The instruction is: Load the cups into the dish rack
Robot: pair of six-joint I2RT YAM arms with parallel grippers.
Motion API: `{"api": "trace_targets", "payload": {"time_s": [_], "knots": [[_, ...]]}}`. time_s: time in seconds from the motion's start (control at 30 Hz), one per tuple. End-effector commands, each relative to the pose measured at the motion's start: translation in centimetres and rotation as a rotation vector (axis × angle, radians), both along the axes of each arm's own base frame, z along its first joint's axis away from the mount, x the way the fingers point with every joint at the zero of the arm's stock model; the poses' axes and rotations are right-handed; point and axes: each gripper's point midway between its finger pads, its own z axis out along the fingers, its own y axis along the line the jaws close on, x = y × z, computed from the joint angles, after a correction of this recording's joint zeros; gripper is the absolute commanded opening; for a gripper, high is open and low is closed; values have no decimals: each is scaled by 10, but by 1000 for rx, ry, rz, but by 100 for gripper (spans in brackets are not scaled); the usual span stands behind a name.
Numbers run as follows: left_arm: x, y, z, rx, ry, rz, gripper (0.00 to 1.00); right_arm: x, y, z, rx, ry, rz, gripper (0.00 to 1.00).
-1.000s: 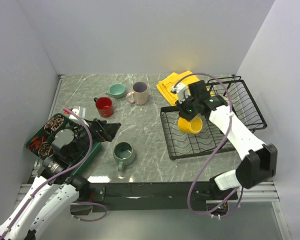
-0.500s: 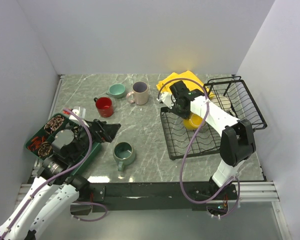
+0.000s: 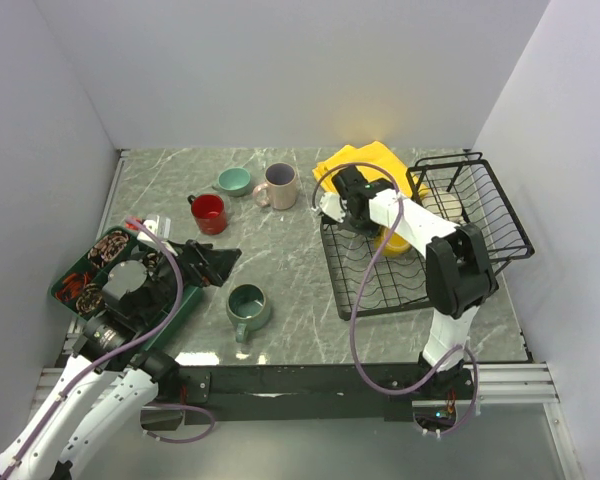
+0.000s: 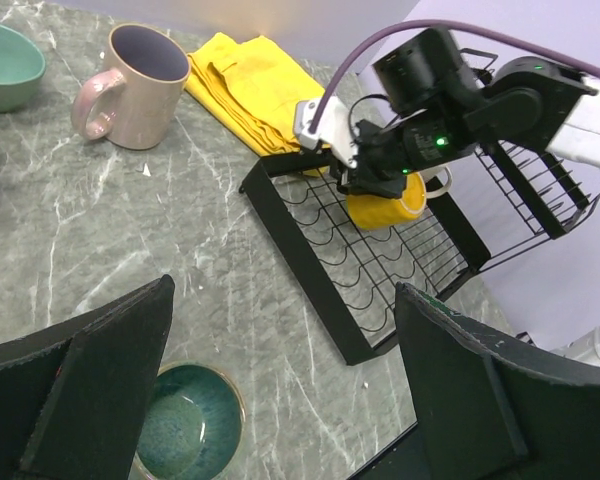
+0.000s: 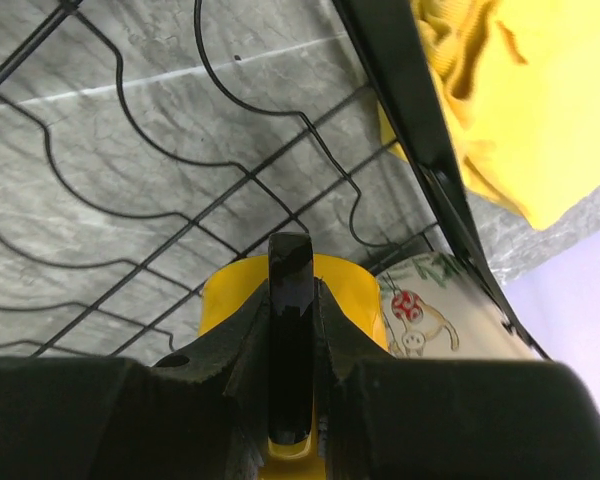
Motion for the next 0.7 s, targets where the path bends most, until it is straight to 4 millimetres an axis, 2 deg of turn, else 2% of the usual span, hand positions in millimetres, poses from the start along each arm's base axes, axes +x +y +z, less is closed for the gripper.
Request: {"api": "trace_targets", "payload": {"time_s": [0.0, 0.13, 0.17, 0.23, 0.27, 0.37, 0.57, 0.67], "knots": [[-3, -1, -1, 4, -15, -15, 96, 24, -4, 16, -62, -85, 16, 0], [-3, 0, -2, 3, -14, -15, 96, 33, -6, 11, -105, -81, 14, 5], [-4, 0, -2, 4, -12, -16, 96, 35, -6, 11, -111, -89, 9, 9], [-5, 1, -1, 2, -15, -15, 96, 41, -9, 10, -122, -96, 0, 22], [-5, 1, 0, 0, -16, -11, 96, 43, -9, 11, -122, -98, -4, 38], [-5, 1, -2, 3, -14, -13, 96, 49, -12, 13, -118, -109, -25, 55], [-6, 0, -1, -4, -11, -22, 96, 51, -14, 25, -110, -139, -37, 60], [-6, 0, 2, -7, -16, -22, 96, 48, -8, 47, -65, -177, -47, 61]]}}
